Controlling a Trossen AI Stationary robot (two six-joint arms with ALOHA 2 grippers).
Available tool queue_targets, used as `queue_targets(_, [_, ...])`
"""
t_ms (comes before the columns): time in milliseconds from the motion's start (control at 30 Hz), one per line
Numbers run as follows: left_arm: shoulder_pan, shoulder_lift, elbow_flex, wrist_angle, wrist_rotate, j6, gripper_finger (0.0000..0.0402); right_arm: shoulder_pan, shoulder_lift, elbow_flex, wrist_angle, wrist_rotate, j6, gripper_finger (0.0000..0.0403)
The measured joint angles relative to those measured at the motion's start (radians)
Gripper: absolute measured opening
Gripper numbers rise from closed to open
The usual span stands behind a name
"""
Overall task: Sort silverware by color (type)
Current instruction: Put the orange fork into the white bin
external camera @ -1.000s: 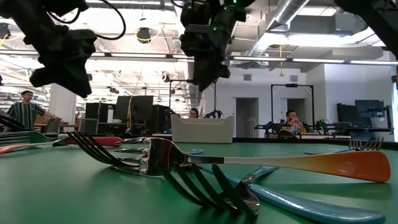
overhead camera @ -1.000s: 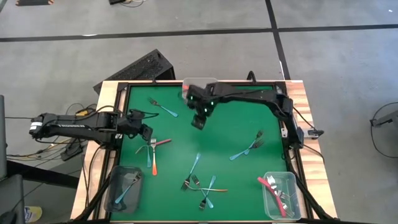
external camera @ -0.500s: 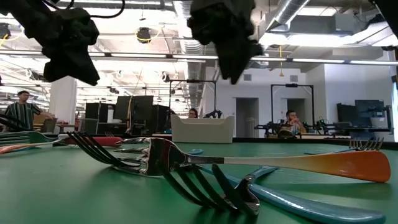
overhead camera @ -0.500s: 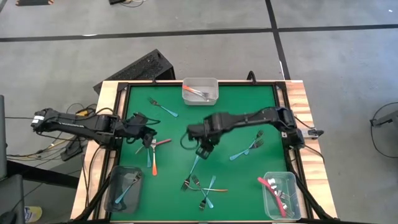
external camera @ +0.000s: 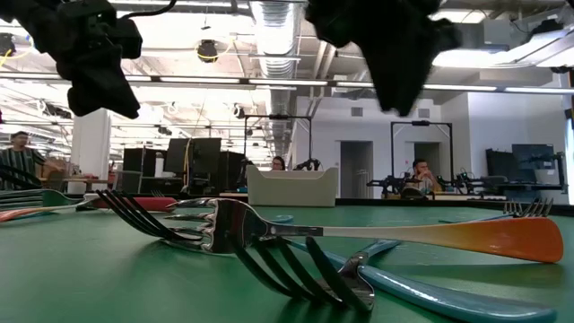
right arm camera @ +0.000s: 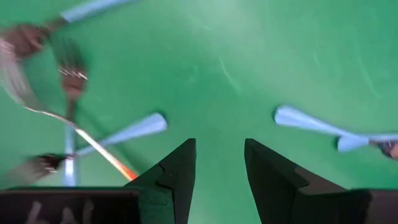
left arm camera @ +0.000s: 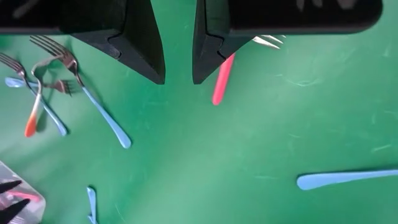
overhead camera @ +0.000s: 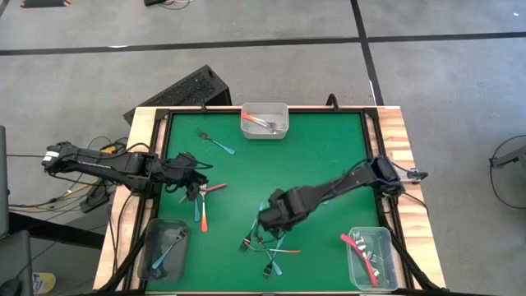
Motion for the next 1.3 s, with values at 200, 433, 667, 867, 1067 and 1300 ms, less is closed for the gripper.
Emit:
queue_targets(200, [-0.005,0.000,0.000,-0.007,0.038,-0.010,0.0069,0.051,0.001,-0.076,0.196,-0.095,0.036,0.0161])
queue_targets(433, [-0.043,0.000,-0.008,-0.010,0.008,-0.054,0.0069,0.066,0.001,-0.086,0.350,-0.154,-0.052,0.0161])
queue_targets(667, [-0.045,0.000,-0.045,-0.014,0.008,-0.142,0.0069,0.076,0.014,-0.087,0.429,-0.186,-0.193,0.0161])
queue_targets(867, [-0.047,0.000,-0.060,-0.005,0.006,-0.158,0.0069,0.083,0.013,-0.125,0.492,-0.137,-0.459,0.0161])
queue_targets(1067, [-0.047,-0.001,-0.060,-0.003,0.034,-0.224,0.0069,0.082,0.012,-0.178,0.537,-0.126,-0.567,0.0152])
queue_targets(1300, [-0.056,-0.001,-0.060,-0.009,0.090,-0.235,0.0069,0.099,0.013,-0.294,0.581,-0.139,-0.555,0.0136])
